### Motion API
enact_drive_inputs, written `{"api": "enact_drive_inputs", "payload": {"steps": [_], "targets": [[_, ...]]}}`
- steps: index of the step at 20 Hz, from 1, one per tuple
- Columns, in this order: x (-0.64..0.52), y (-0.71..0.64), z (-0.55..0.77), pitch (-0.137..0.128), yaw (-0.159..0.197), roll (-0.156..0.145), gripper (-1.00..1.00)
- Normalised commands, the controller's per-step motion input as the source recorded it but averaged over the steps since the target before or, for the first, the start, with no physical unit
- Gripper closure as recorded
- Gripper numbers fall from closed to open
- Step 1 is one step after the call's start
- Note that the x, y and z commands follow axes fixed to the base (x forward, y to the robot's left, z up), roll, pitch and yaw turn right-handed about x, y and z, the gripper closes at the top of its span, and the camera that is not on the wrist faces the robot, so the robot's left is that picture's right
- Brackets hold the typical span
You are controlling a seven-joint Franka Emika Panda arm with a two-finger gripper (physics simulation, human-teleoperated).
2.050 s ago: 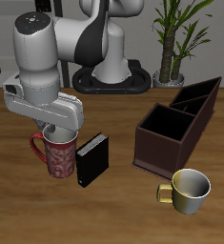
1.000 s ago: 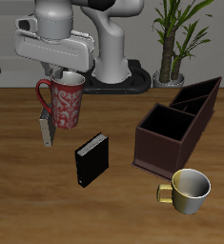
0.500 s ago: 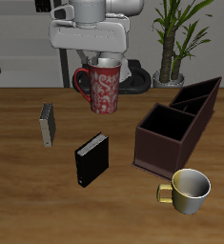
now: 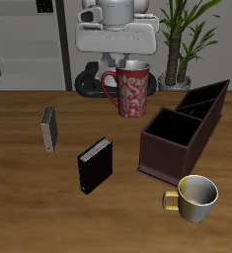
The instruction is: Place the red mug into the left desk caddy's right compartment
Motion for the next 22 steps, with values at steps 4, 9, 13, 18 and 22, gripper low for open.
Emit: {"api": "enact_drive_inputs", "payload": {"steps": [4,9,13,18,22], "targets": [[0.04,0.42,0.01,-0.009,0.017,0.030,1.00],[0.04,0.38,-0.03,0.006,0.019,0.022,1.00],[0.03,0.35,-0.08,0.039,-0.036,0.044,1.00],[-0.01,0.32,-0.16,0.036,-0.019,0.015,1.00],[0.08,0.23,-0.18,0.036,0.015,-0.024,1.00]]}}
